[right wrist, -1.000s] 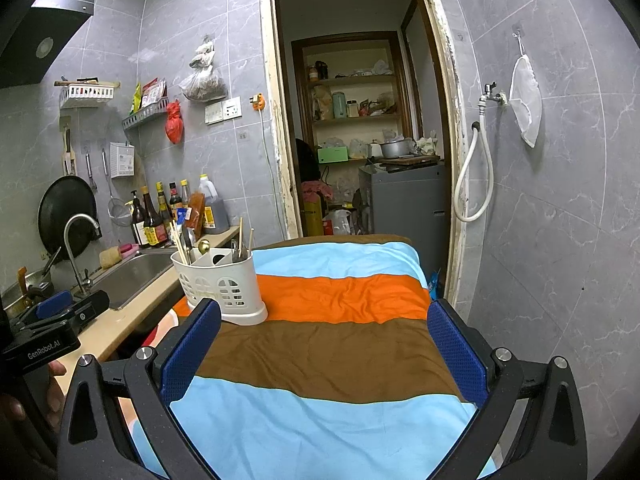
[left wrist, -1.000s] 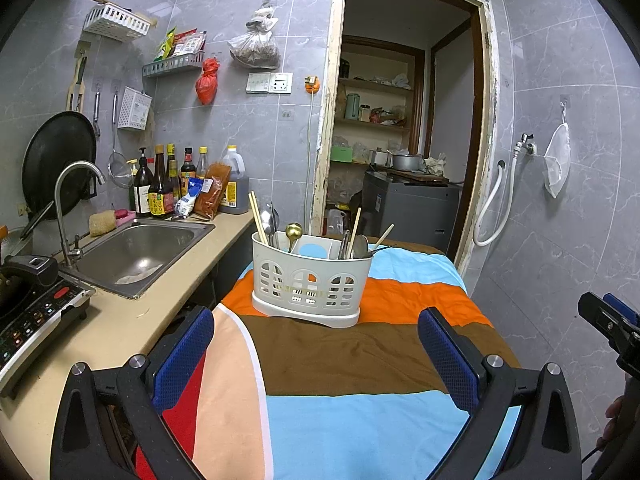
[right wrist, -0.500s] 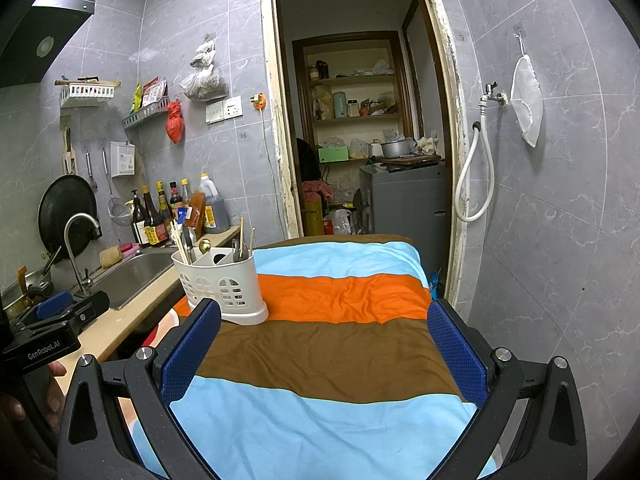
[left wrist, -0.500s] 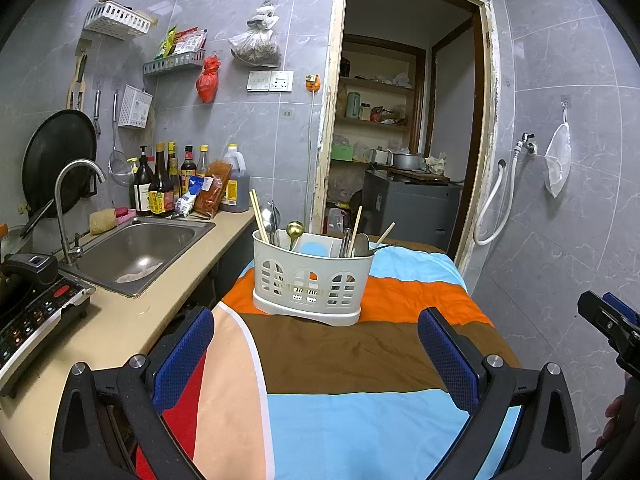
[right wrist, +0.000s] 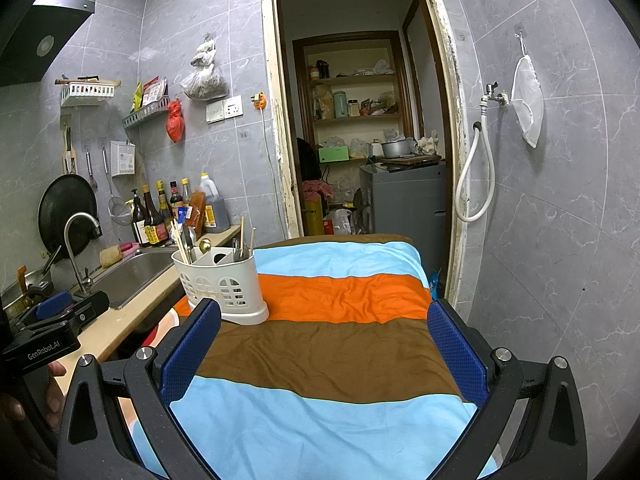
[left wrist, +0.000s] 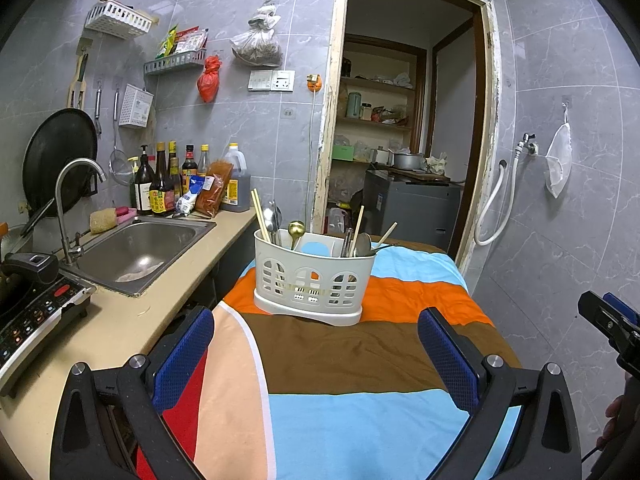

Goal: Organize utensils

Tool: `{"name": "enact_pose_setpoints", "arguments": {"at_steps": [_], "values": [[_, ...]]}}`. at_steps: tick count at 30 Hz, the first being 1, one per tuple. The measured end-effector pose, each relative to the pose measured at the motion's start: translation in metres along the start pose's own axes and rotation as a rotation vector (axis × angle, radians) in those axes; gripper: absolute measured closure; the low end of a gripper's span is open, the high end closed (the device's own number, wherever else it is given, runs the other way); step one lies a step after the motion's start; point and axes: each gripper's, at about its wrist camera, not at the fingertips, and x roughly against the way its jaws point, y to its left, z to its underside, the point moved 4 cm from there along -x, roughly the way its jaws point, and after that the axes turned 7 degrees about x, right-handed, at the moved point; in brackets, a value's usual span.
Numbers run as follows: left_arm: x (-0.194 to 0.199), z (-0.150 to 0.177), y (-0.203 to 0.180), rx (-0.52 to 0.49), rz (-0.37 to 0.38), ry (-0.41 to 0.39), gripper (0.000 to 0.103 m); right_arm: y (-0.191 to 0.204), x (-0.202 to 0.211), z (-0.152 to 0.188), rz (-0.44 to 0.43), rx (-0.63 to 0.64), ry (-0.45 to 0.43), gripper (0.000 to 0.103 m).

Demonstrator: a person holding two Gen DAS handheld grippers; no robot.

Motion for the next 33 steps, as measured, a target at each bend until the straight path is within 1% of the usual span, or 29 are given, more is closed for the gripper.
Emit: {"name": "enact_pose_setpoints", "arguments": {"at_steps": [18,21,25,33], "values": [[0.000,-0.001,0.001,0.002,-0.003,0.000,0.000,0.000,0.000,-0.001,-0.001,0.001,0.002,0.001],[-0.005,0.001,0.002,0.004,-0.010,0.011,0.000,0.000,-0.001,-0.001,0.000,0.001,0.002,0.001],[-0.008,0.003,0.004,0.007,-0.014,0.005,0.000,0.000,-0.001,-0.001,0.001,0.000,0.003,0.001],[-0.012,0.005,0.000,-0.007,-0.015,0.018,0.000,-0.001,-0.002,-0.001,0.000,-0.001,0.005,0.001]]}}
